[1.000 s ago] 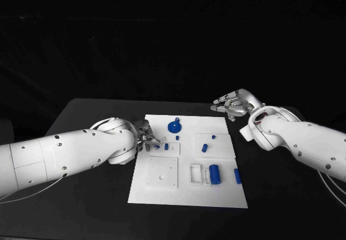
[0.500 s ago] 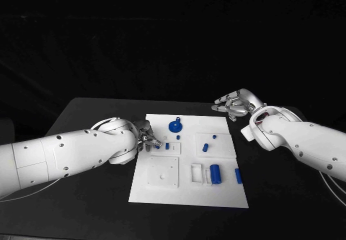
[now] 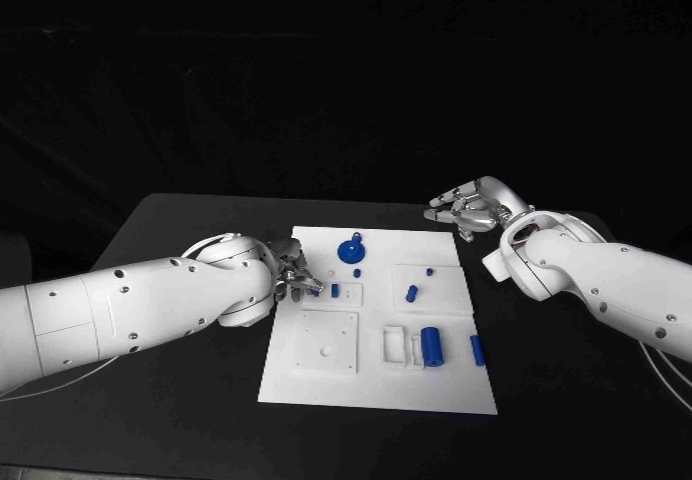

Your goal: Assemble the parts on the task board

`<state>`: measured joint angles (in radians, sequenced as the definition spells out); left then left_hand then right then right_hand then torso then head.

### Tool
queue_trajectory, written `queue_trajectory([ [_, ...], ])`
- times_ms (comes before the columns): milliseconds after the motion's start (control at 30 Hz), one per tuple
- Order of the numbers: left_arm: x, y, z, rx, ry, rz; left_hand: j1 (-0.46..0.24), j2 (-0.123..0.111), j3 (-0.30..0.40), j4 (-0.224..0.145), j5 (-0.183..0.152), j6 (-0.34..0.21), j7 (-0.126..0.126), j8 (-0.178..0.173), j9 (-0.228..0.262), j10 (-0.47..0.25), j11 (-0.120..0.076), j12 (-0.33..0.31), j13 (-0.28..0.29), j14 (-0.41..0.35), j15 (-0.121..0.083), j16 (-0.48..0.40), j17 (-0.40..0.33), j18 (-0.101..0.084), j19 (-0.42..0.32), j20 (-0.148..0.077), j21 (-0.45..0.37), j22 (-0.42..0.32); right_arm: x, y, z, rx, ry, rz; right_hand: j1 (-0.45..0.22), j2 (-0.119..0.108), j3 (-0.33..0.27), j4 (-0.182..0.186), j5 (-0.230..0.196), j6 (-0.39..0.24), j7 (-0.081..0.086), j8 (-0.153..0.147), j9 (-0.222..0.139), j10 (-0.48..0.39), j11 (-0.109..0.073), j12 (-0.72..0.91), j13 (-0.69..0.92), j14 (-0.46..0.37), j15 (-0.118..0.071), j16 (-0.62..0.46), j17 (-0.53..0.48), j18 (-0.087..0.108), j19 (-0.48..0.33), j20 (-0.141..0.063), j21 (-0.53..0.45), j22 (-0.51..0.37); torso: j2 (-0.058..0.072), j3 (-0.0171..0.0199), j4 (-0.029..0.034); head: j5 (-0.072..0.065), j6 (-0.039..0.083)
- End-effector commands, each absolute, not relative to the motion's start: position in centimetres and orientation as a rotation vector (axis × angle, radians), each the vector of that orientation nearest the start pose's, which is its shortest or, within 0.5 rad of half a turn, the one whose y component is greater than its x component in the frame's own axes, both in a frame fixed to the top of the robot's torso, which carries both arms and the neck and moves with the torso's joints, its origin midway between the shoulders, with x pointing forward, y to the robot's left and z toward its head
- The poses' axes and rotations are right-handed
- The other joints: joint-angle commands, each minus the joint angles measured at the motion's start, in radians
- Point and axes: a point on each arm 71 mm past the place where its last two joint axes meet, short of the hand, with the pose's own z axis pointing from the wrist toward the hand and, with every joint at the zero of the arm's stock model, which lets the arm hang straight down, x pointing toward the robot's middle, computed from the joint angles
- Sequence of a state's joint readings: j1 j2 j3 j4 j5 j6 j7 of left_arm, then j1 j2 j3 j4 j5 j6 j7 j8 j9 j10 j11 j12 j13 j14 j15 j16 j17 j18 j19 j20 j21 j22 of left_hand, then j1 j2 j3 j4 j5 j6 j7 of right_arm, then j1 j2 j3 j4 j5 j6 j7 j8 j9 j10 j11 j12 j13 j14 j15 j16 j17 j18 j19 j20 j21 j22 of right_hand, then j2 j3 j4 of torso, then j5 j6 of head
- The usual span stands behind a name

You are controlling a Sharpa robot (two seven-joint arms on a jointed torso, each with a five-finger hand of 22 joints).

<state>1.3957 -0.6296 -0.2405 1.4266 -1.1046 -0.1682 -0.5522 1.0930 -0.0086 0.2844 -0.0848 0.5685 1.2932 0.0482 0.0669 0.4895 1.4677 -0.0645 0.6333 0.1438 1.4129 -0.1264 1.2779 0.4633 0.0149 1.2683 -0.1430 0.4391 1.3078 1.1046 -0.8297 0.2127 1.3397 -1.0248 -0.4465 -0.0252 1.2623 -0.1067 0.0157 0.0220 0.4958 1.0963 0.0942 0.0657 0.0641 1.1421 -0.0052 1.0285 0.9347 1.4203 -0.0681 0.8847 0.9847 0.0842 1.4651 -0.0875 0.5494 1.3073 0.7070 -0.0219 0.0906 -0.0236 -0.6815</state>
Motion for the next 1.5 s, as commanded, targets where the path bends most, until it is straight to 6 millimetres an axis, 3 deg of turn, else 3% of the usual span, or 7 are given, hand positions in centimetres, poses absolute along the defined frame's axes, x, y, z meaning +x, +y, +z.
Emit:
queue_trajectory([
  [33, 51.01, 15.26, -19.35, -0.131, 2.059, -0.343, 0.013, 0.003, 0.103, -0.099, 0.0, 0.08, -0.069, 0.002, -0.001, 0.049, -0.018, 0.006, -0.001, -0.002, -0.005, 0.003, -0.001, 0.01, -0.003, 0.003, 0.006, 0.02, 53.25, -26.87, -15.15, 0.47, 1.461, 0.794, -0.009, -0.001, 0.003, 0.001, 0.003, -0.005, -0.001, -0.004, -0.001, 0.002, 0.0, 0.001, 0.001, 0.005, -0.004, 0.0, 0.001, 0.02, 0.05, -0.003, 0.004, 0.06, 0.0, 0.0, -0.0001, -0.001, -0.002],
  [633, 51.02, 15.31, -19.43, -0.122, 2.051, -0.324, 0.008, 0.008, 0.111, -0.102, 0.006, 0.079, -0.069, 0.002, 0.0, 0.049, -0.018, 0.005, -0.002, -0.002, -0.006, 0.004, -0.002, 0.009, -0.004, 0.001, 0.009, 0.02, 53.26, -26.89, -15.24, 0.473, 1.466, 0.795, -0.012, 0.001, 0.001, 0.001, 0.003, -0.005, -0.001, -0.004, -0.001, 0.004, 0.0, 0.002, 0.003, 0.007, -0.005, 0.0, 0.001, 0.02, 0.05, -0.003, 0.004, 0.059, 0.0, 0.0005, -0.0012, 0.0, 0.001],
  [1100, 50.77, 15.21, -19.73, -0.089, 2.098, -0.306, 0.004, 0.006, 0.111, -0.107, 0.003, 0.082, -0.069, 0.001, -0.004, 0.049, -0.017, 0.008, 0.0, -0.002, -0.005, 0.005, -0.001, 0.008, -0.006, 0.001, 0.01, 0.02, 53.22, -26.85, -15.26, 0.471, 1.471, 0.797, -0.013, 0.002, -0.001, 0.002, 0.004, -0.005, -0.001, -0.004, -0.001, 0.005, 0.0, 0.003, 0.003, 0.007, -0.005, 0.0, 0.002, 0.02, 0.05, -0.003, 0.005, 0.059, 0.0, 0.0004, 0.0, -0.002, -0.005],
  [1500, 50.64, 15.04, -19.95, -0.071, 2.118, -0.306, 0.009, -0.001, 0.096, -0.099, -0.019, 0.098, -0.071, 0.001, -0.051, 0.049, -0.016, 0.016, 0.009, -0.002, -0.006, 0.009, -0.005, 0.006, -0.003, 0.001, 0.008, 0.02, 53.18, -26.83, -15.25, 0.47, 1.473, 0.799, -0.013, 0.002, -0.001, 0.002, 0.004, -0.005, -0.001, -0.004, -0.001, 0.005, 0.0, 0.003, 0.003, 0.007, -0.005, 0.0, 0.002, 0.02, 0.05, -0.003, 0.005, 0.059, 0.0, 0.0003, 0.0005, 0.001, -0.009],
])
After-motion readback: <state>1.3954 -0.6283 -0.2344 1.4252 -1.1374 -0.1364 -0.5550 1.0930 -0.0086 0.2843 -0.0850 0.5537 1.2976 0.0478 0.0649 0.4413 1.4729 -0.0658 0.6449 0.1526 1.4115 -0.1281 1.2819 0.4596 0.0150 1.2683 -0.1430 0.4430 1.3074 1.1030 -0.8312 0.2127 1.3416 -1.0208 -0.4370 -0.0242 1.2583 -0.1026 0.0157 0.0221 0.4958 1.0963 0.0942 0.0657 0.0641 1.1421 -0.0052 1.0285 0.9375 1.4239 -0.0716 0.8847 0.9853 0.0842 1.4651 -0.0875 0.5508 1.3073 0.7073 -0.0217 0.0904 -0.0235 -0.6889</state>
